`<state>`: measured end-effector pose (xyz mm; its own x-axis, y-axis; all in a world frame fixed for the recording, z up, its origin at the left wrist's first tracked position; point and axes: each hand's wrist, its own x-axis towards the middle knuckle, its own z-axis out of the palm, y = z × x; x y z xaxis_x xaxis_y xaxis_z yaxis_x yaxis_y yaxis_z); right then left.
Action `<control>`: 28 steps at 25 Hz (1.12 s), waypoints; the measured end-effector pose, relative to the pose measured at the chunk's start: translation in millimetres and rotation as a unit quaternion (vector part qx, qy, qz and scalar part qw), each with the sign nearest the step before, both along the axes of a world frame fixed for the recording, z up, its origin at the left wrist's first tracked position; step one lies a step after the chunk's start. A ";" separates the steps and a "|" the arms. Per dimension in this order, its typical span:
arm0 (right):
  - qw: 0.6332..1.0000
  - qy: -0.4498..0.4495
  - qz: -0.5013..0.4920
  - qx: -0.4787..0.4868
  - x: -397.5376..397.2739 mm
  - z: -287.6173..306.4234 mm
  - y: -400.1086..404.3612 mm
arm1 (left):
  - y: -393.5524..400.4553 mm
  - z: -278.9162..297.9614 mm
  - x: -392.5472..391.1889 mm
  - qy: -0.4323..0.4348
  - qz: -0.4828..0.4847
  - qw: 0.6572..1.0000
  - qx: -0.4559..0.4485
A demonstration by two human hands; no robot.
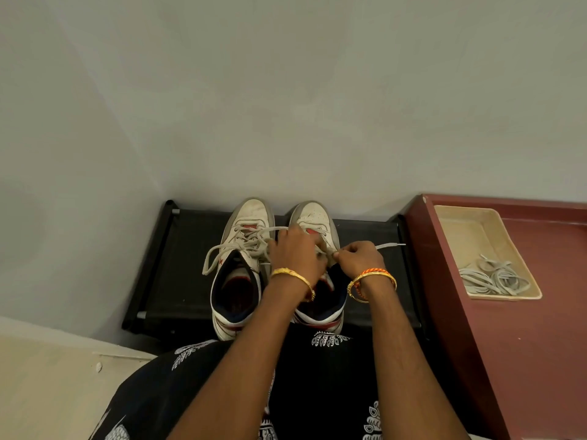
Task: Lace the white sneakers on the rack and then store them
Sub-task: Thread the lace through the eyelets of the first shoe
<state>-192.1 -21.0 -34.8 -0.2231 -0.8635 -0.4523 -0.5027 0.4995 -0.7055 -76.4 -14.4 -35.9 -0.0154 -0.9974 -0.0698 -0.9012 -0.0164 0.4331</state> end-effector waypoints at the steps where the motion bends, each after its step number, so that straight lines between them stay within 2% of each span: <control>1: 1.000 0.001 0.000 -0.002 0.3 -0.3 0.2 | -0.4 -5.6 -7.4 -0.058 -0.008 0.998 0.012; 3: 1.000 0.002 0.000 -0.004 0.7 -0.9 0.4 | -3.2 -12.7 -14.2 -0.104 0.014 0.994 0.011; 5: 1.000 0.005 0.002 -0.004 0.4 -0.5 0.2 | -4.1 -13.7 -16.9 -0.100 0.031 0.995 0.005; 9: 1.000 0.004 0.000 -0.001 0.8 0.4 0.4 | -0.5 -6.8 -12.4 0.026 0.094 0.995 -0.019; 12: 1.000 0.000 -0.009 0.005 0.5 -0.4 -0.5 | -0.5 3.3 -2.2 0.142 0.167 0.972 -0.085; 14: 1.000 -0.003 -0.011 0.010 0.7 -0.8 -0.4 | -3.6 11.9 8.7 0.260 0.220 0.928 -0.151; 16: 1.000 -0.002 -0.013 0.010 0.5 -1.2 -0.3 | -7.8 20.8 22.6 0.413 0.276 0.842 -0.210; 18: 1.000 -0.002 -0.013 0.010 0.0 -1.0 -0.1 | -8.7 27.0 31.1 0.570 0.293 0.739 -0.209; 19: 1.000 -0.004 -0.011 0.011 -0.2 -0.8 -0.3 | -7.1 27.6 32.0 0.596 0.291 0.724 -0.188; 20: 1.000 -0.008 -0.008 0.013 -0.6 -0.8 -0.5 | -5.9 25.8 30.4 0.572 0.277 0.755 -0.163; 21: 1.000 -0.012 -0.006 0.013 -1.1 -1.0 -0.6 | -4.8 22.9 26.2 0.493 0.245 0.824 -0.135; 22: 1.000 -0.018 -0.006 0.010 -2.3 -1.6 -0.2 | -3.7 17.1 20.1 0.379 0.188 0.900 -0.103; 23: 1.000 -0.022 -0.007 0.007 -3.5 -3.0 0.3 | -1.7 10.1 12.8 0.253 0.114 0.958 -0.070; 24: 1.000 -0.022 -0.008 0.003 -4.7 -5.2 1.3 | 0.0 2.8 4.9 0.135 0.045 0.989 -0.035; 26: 1.000 -0.007 0.000 0.004 -5.5 -10.5 4.8 | 1.1 -7.3 -9.0 -0.033 -0.003 0.999 0.007; 28: 1.000 0.010 0.013 0.013 -2.5 -16.1 8.9 | -0.9 -14.5 -14.9 -0.089 0.021 0.996 0.005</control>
<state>-194.5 -12.1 -50.9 -0.2097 -0.8576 -0.4697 -0.5301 0.5034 -0.6823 -91.2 -15.3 -50.5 0.0404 -0.9961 -0.0781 -0.9619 -0.0599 0.2668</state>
